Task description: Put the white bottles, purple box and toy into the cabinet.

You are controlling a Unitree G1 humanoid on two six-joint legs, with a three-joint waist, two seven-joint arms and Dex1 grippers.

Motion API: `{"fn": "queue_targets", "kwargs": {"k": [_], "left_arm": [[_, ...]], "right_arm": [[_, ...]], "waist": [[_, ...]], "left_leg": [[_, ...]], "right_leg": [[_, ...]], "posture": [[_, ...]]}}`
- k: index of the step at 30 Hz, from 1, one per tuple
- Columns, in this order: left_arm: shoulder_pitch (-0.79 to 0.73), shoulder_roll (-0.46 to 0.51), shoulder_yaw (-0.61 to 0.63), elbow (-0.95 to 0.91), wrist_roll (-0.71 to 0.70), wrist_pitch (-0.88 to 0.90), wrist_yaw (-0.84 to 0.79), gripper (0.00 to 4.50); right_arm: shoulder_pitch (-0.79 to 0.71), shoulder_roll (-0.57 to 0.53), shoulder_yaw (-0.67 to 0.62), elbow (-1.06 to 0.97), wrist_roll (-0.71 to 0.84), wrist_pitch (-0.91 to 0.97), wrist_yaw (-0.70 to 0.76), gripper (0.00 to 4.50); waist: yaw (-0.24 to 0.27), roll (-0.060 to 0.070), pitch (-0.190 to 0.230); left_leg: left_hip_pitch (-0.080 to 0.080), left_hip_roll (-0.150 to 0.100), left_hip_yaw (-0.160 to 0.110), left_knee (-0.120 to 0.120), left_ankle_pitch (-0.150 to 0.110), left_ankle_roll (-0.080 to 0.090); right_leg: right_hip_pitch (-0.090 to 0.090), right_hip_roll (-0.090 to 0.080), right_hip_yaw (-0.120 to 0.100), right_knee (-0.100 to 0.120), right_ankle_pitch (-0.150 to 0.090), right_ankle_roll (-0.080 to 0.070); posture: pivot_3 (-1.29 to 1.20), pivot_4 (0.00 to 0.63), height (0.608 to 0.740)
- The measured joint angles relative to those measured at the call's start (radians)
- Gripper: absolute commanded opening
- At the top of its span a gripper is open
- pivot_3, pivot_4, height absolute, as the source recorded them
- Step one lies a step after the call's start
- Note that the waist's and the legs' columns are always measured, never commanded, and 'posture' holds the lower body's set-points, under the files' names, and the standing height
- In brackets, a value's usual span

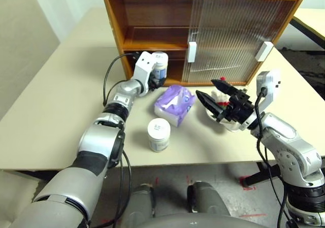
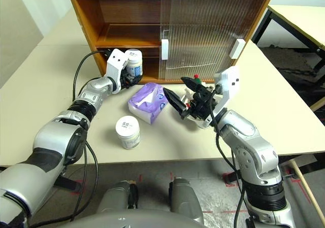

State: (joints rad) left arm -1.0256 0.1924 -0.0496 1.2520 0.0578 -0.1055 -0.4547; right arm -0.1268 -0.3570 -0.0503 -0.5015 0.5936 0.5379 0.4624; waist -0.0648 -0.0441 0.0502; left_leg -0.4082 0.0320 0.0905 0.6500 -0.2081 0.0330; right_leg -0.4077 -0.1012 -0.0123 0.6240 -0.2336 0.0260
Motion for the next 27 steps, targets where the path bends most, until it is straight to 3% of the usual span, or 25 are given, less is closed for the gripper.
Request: {"fn": "queue_targets", "kwargs": {"k": [14, 27], "left_arm": [[-0.03, -0.033, 0.043, 0.062, 0.008, 0.021, 0.128, 3.13], [-0.063, -0.049, 0.075, 0.066, 0.02, 0.025, 0.15, 3.13]], "right_arm": [[-0.002, 0.013, 0.013, -0.041, -0.037, 0.046, -0.118, 4.5], [0.001, 0.009, -0.004, -0.094, -0.022, 0.104, -0.133, 4.5]], "waist": [[-0.005, -0.003, 0.031], [-0.023, -0.004, 0.059]], "left_leg": [[0.0, 0.0, -0.001, -0.001, 0.0, 0.0], [-0.003, 0.0, -0.001, -0.001, 0.0, 0.0]], "right_leg": [[-0.001, -0.001, 0.001, 0.0, 0.0, 0.0], [-0.002, -0.001, 0.001, -0.001, -0.001, 0.001]], "posture": [[-0.17, 0.084, 0.74], [-0.23, 0.115, 0.74]]}}
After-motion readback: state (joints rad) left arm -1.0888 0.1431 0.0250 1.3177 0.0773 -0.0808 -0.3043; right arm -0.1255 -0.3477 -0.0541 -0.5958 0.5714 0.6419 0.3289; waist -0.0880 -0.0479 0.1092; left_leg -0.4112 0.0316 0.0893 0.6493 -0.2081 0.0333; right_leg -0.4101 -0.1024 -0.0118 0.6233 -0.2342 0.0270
